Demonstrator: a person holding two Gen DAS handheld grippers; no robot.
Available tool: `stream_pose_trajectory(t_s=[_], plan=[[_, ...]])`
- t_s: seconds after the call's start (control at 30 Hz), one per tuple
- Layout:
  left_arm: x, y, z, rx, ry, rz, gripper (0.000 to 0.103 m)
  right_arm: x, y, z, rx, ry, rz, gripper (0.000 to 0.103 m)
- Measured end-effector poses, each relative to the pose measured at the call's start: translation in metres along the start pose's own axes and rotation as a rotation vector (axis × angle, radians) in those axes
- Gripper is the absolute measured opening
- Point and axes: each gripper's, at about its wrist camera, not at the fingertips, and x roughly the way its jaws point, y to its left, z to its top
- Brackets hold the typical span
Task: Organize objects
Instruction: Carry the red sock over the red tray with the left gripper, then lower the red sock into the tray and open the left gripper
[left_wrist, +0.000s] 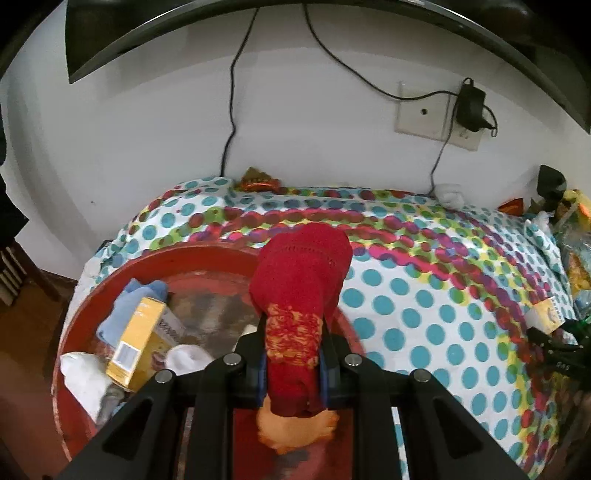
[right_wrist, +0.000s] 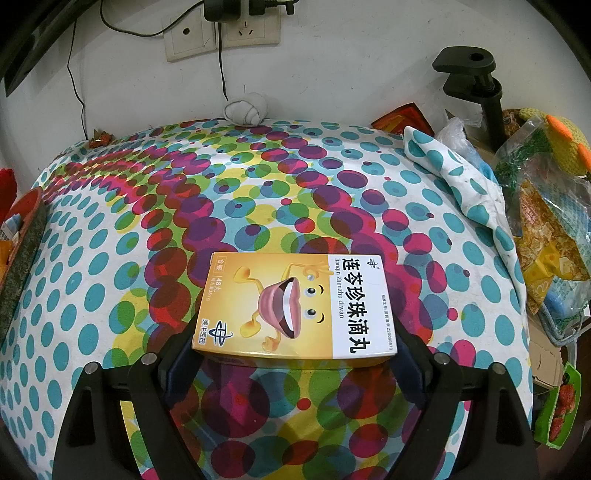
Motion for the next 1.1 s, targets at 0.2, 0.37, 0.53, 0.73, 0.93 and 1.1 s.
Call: stream_pose_trajectory(t_s=[0.2, 0.37, 0.53, 0.73, 0.93, 1.1], plan=[[0.005, 0.019, -0.001, -0.043, 0.019, 0.0, 0.02, 0.0, 0.0, 0.0, -0.001, 0.0, 0.0, 0.086], [0.008, 0.029, 0.0, -0.05, 0.019, 0.025, 0.02, -0.001, 0.0, -0.001, -0.001, -0.001, 0.0, 0.086], [0.009, 0.038, 0.001, -0.059, 0.015, 0.036, 0.02, 0.001, 0.001, 0.0, -0.002, -0.001, 0.0, 0.086], [0.011, 0.055, 0.001, -0.085, 0.025, 0.045, 0.02, 0.0, 0.001, -0.001, -0.002, -0.001, 0.0, 0.086], [0.019, 0.072, 0.003, -0.111, 0.04, 0.069, 0.02, 0.0, 0.0, 0.0, -0.003, 0.0, 0.0, 0.086], [0.028, 0.081, 0.005, -0.107, 0.056, 0.098, 0.02, 0.0, 0.0, 0.001, -0.003, 0.0, 0.0, 0.086]])
